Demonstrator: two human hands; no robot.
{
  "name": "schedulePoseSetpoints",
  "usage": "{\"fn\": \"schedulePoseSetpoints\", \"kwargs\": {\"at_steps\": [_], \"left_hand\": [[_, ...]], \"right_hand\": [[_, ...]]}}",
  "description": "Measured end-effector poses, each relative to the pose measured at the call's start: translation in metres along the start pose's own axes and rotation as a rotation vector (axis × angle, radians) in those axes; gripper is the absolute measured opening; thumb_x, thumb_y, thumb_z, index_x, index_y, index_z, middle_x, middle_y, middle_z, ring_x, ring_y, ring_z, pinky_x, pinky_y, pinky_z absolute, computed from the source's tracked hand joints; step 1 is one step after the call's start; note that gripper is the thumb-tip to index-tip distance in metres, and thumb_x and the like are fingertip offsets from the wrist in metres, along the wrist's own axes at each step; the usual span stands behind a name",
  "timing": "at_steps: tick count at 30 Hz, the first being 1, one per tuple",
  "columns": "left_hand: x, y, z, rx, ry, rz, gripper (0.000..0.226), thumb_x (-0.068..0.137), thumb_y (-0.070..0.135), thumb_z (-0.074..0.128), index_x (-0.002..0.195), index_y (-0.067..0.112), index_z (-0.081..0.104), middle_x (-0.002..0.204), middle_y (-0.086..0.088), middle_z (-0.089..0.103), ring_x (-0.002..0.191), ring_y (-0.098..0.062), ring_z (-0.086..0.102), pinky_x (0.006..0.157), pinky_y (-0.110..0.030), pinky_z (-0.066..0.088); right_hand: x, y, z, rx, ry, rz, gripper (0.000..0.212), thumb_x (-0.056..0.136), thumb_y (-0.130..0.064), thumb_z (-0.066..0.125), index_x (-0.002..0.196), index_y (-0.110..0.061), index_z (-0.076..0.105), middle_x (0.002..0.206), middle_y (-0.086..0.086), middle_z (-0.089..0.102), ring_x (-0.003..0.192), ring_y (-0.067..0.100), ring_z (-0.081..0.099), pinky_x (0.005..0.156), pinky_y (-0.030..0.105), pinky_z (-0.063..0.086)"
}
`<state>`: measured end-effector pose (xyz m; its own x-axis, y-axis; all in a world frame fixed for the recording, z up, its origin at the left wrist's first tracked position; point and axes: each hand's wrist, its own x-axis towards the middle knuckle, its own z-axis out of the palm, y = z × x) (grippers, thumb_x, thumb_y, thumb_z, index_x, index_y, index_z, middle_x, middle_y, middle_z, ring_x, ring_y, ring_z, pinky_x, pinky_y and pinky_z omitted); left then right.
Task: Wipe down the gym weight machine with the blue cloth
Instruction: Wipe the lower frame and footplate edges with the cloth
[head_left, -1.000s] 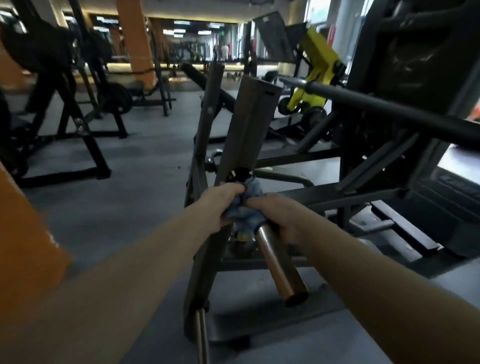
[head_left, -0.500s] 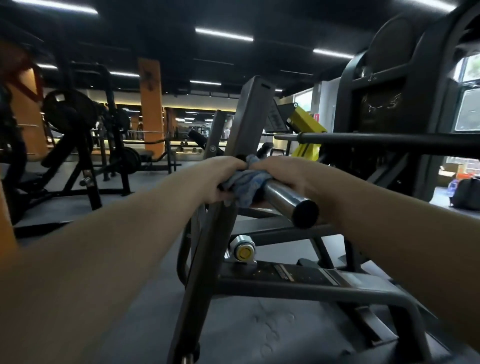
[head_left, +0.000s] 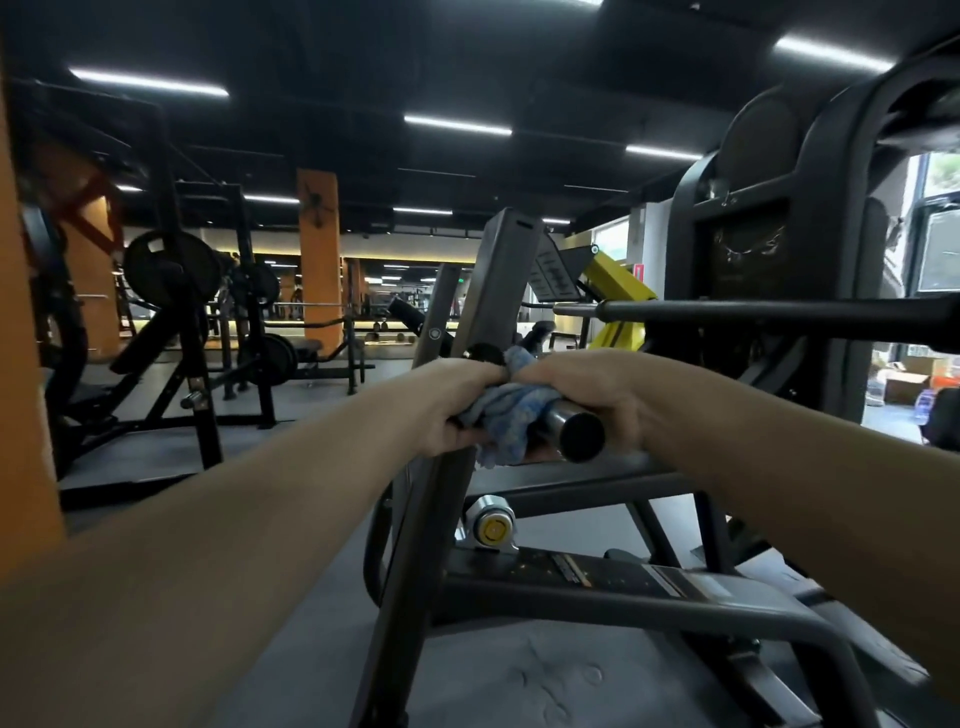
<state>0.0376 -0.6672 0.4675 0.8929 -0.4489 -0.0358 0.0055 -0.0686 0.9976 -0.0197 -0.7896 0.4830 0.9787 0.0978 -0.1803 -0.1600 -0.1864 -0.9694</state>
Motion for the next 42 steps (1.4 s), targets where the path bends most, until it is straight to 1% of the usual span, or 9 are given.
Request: {"fn": "schedulePoseSetpoints", "kwargs": {"at_steps": [6,11,18,25,29,33,37,40,42], "left_hand": [[-0.039,0.002,0.020,-0.040,-0.054,0.015,0.016,0.092,0.021,0.057,0.094,0.005,0.061,0.089,-0.012,0.068,0.078,-0.019,0.065,0.070,-0.033,0.055],[-0.073,-0.003,0.038,-0.182,-0.115,0.020,0.020,0.092,0.021,0.057,0.076,0.009,0.057,0.060,-0.003,0.063,0.056,-0.011,0.061,0.059,-0.024,0.052],[-0.101,-0.040,0.053,-0.230,0.025,0.060,0.014,0.089,0.006,0.060,0.076,0.009,0.055,0.073,-0.005,0.058,0.062,-0.014,0.057,0.050,-0.023,0.051],[-0.098,-0.129,0.038,-0.282,0.065,-0.051,0.005,0.089,0.010,0.060,0.086,0.006,0.061,0.080,-0.010,0.064,0.055,-0.014,0.065,0.047,-0.023,0.054],[-0.099,-0.205,0.006,-0.329,0.166,-0.178,0.029,0.093,0.015,0.055,0.113,-0.004,0.058,0.102,-0.020,0.064,0.076,-0.024,0.063,0.050,-0.024,0.054],[-0.102,-0.253,-0.027,-0.311,0.318,-0.225,0.022,0.096,0.014,0.051,0.113,0.001,0.054,0.088,-0.013,0.060,0.075,-0.020,0.056,0.059,-0.030,0.053],[-0.092,-0.284,-0.047,-0.166,0.421,-0.313,0.038,0.096,0.022,0.050,0.125,-0.004,0.050,0.107,-0.022,0.058,0.090,-0.029,0.054,0.085,-0.041,0.048],[-0.084,-0.310,-0.057,-0.124,0.509,-0.327,0.037,0.097,0.026,0.046,0.122,-0.001,0.051,0.086,-0.013,0.057,0.074,-0.022,0.053,0.067,-0.030,0.046],[-0.083,-0.325,-0.065,-0.075,0.588,-0.342,0.038,0.098,0.027,0.044,0.123,-0.001,0.051,0.089,-0.014,0.057,0.071,-0.021,0.050,0.069,-0.031,0.043]], "right_hand": [[-0.051,0.015,0.013,0.150,0.035,-0.142,0.014,0.093,-0.011,0.050,0.101,-0.002,0.056,0.097,0.018,0.066,0.090,0.027,0.064,0.089,0.042,0.051],[-0.068,0.057,0.029,-0.041,0.372,-0.358,0.023,0.092,-0.030,0.056,0.097,-0.008,0.061,0.097,0.013,0.068,0.091,0.025,0.065,0.085,0.040,0.054],[-0.084,0.104,0.047,0.053,0.572,-0.564,0.015,0.087,-0.015,0.065,0.074,-0.008,0.061,0.063,-0.001,0.063,0.052,0.002,0.059,0.048,0.014,0.047],[-0.075,0.163,0.056,-0.012,0.383,-0.251,0.009,0.087,-0.023,0.066,0.083,-0.015,0.064,0.084,0.004,0.069,0.076,0.016,0.066,0.061,0.020,0.053],[-0.056,0.216,0.077,0.100,0.242,0.010,0.016,0.085,-0.022,0.069,0.098,-0.016,0.063,0.100,0.005,0.070,0.089,0.018,0.065,0.075,0.034,0.056],[-0.028,0.259,0.104,0.115,0.255,0.147,0.017,0.083,-0.021,0.071,0.096,-0.017,0.062,0.092,0.000,0.067,0.087,0.017,0.062,0.083,0.041,0.055],[0.001,0.289,0.132,0.078,0.334,0.206,0.016,0.080,-0.023,0.074,0.088,-0.015,0.062,0.096,0.009,0.067,0.089,0.024,0.062,0.082,0.046,0.055],[0.023,0.301,0.146,-0.172,0.414,0.182,0.026,0.083,-0.029,0.069,0.099,-0.010,0.063,0.105,0.013,0.068,0.098,0.029,0.063,0.088,0.044,0.052],[0.033,0.304,0.155,-0.331,0.434,0.156,0.031,0.088,-0.029,0.061,0.109,-0.007,0.061,0.109,0.012,0.066,0.103,0.029,0.061,0.089,0.037,0.049]]}}
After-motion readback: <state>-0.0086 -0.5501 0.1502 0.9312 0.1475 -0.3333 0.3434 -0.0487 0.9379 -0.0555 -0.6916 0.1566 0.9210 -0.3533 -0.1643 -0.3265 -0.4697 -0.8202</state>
